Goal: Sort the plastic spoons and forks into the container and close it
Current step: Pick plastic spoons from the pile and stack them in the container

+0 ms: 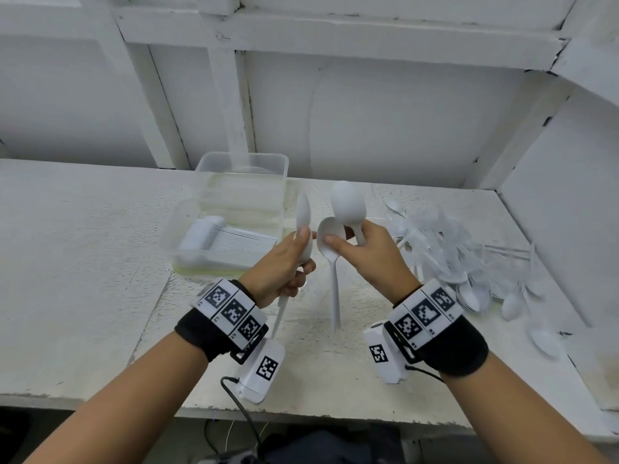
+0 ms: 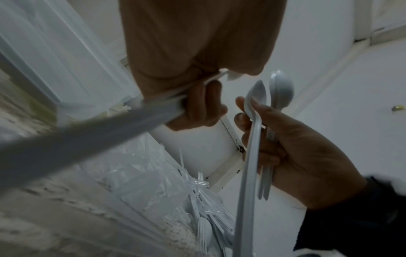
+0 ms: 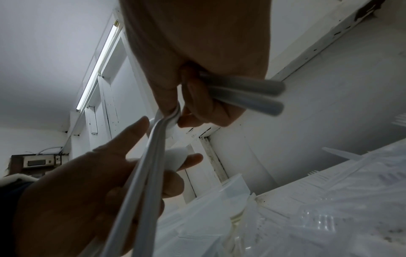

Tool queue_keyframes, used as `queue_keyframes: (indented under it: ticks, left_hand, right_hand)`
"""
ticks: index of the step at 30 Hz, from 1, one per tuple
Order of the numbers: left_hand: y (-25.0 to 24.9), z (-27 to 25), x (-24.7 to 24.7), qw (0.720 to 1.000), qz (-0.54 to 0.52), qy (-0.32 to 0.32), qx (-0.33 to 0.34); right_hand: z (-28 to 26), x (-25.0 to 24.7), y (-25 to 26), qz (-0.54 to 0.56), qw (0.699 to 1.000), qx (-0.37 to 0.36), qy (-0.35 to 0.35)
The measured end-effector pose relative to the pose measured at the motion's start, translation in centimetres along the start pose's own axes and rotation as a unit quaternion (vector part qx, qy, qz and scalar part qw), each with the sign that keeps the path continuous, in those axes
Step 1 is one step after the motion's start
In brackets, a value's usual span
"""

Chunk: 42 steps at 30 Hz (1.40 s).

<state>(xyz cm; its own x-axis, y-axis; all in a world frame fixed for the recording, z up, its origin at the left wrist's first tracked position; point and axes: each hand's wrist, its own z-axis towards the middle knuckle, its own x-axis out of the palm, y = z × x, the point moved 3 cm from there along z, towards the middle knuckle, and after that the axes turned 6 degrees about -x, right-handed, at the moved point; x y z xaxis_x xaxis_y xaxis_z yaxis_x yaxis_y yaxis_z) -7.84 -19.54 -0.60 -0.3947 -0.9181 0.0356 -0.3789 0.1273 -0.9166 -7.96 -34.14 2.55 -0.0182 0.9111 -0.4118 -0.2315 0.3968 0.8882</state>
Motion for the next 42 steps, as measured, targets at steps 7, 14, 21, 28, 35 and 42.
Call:
queue_keyframes:
  ticks: [7, 14, 21, 28, 35, 42]
  left_hand:
    - [0.1, 0.1, 0.0, 0.998, 0.038, -0.046, -0.014]
    - [0.4, 0.7, -0.5, 0.988, 0.095, -0.123, 0.016]
    - [0.0, 1.0, -0.3, 0.952, 0.195, -0.213, 0.098]
    - [-0.3, 1.0, -0.4, 0.890, 0.311, -0.277, 0.187]
    - [-0.2, 1.1, 0.0, 0.866, 0.349, -0.262, 0.244]
    - [-0.8, 0.6, -0.4, 0.966, 0.061, -0.211, 0.139]
  right_hand:
    - [0.1, 0.2, -0.1, 0.053, 0.998, 0.024, -0.032]
    - [0.2, -0.3, 0.0, 0.087, 0.994, 0.050, -0.035]
    - [0.0, 0.8, -0.7, 0.115, 0.987, 0.103, -0.048]
    - [0.5, 0.9, -1.5, 0.165, 0.972, 0.144, -0.084]
    - [0.6, 0.2, -1.4, 0.125, 0.978, 0.138, -0.094]
    - [0.4, -0.9, -1.1, -0.005, 0.993, 0.076, -0.089]
